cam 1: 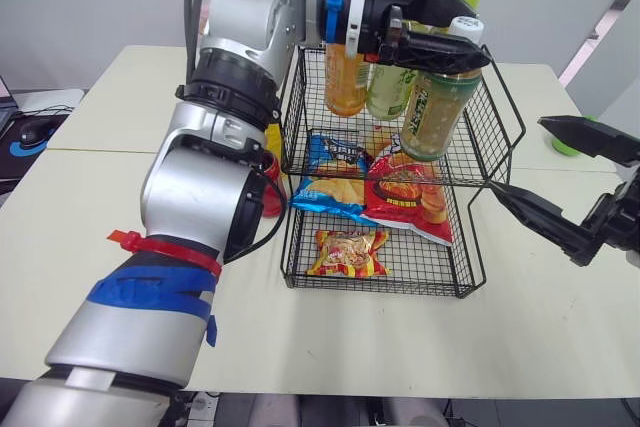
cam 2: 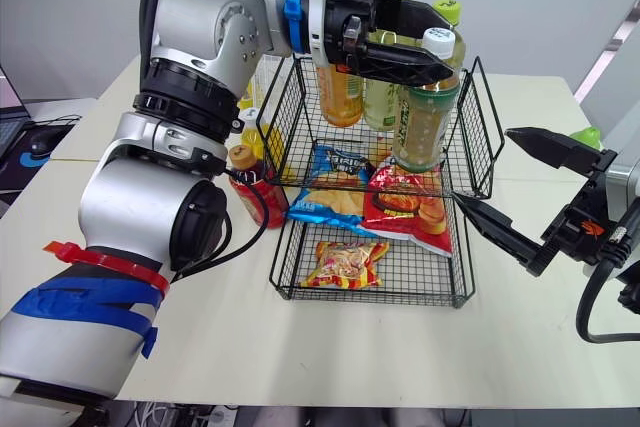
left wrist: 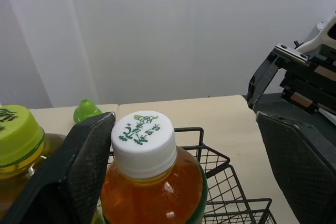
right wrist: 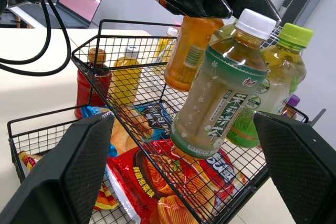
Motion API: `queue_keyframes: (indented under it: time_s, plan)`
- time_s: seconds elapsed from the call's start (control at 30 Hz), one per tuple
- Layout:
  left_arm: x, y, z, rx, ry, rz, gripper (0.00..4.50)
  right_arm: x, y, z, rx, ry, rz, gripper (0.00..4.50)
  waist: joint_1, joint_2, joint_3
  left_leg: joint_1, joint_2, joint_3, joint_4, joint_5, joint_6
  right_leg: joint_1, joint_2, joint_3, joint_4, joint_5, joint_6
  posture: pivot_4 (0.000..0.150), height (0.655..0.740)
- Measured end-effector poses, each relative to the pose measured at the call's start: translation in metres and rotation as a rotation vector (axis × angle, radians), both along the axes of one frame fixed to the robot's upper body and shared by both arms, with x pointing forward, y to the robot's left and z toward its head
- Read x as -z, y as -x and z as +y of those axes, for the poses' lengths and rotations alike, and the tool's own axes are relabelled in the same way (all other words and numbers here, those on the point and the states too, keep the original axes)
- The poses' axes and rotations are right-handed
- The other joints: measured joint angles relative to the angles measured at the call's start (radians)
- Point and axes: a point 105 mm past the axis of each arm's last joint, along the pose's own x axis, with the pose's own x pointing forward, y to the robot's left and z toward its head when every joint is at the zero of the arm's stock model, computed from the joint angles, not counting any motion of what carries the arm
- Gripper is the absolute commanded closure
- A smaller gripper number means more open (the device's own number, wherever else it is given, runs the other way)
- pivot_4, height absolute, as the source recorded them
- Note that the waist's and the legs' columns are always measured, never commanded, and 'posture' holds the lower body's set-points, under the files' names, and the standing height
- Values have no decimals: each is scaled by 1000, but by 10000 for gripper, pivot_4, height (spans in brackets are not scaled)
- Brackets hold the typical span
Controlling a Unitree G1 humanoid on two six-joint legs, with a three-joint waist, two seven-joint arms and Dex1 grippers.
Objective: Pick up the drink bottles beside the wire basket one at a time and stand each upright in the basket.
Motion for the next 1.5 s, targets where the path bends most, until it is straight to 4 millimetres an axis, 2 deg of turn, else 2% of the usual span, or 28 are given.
queue_keyframes:
  time_s: [0.3, 0.47, 0.53, 0.8, 0.9, 0.97, 1.13, 1.3, 1.5]
  plan:
    - [-17, 8, 26, 17, 28, -10, 369, 2, -1, -3, 17, 0, 15, 0, -1, 0, 0, 0, 0, 0, 1, 0, 0, 0, 0, 0, 1, 0, 0, 1500, 7360]
    - [-40, 13, 66, -50, 94, -58, 369, 0, 3, 5, -32, 4, 31, 0, -4, 1, 0, 2, 1, 0, 1, 0, 0, 0, 1, 1, 5, 0, 0, 1500, 7360]
    - [-40, 10, 86, -115, 97, -94, 369, -2, 5, 11, -68, 18, 32, 0, -6, 1, -1, 4, 1, 1, 1, 0, 0, 0, 1, 2, 7, 0, 0, 1500, 7360]
    - [-6, 8, 156, -401, 40, -71, 369, 3, 7, 34, -243, 58, 86, 0, -6, 1, -1, 3, 2, -1, 10, 0, 0, 1, 1, 1, 13, 0, 0, 1500, 7360]
    - [6, 4, 193, -579, 94, -25, 369, 6, 5, 45, -318, 58, 114, 0, -7, 1, -1, 4, 3, -1, 13, 0, 0, 1, 1, 2, 15, 0, 0, 1500, 7360]
    - [21, 3, 209, -671, 120, 15, 369, 8, 2, 51, -352, 50, 123, 0, -7, 1, -1, 3, 3, -2, 14, 0, 0, 2, 1, 1, 15, 0, 0, 1500, 7360]
    - [68, 6, 234, -853, 132, 99, 369, 13, -4, 59, -395, 40, 145, 0, 4, 1, -1, 2, 3, -3, 15, 0, 0, 2, 0, 0, 14, 0, 0, 1500, 7360]
    - [111, 12, 237, -978, 189, 172, 369, 17, -9, 63, -398, 38, 160, 0, 7, 0, -1, 1, 3, -4, 15, 0, 0, 2, -1, -1, 15, 0, 0, 1500, 7360]
    - [122, 13, 215, -1049, 265, 143, 369, 18, -7, 57, -391, 35, 164, 0, 10, 0, -1, 3, 1, -4, 15, 0, 0, 4, -1, -1, 14, 0, 1, 1500, 7360]
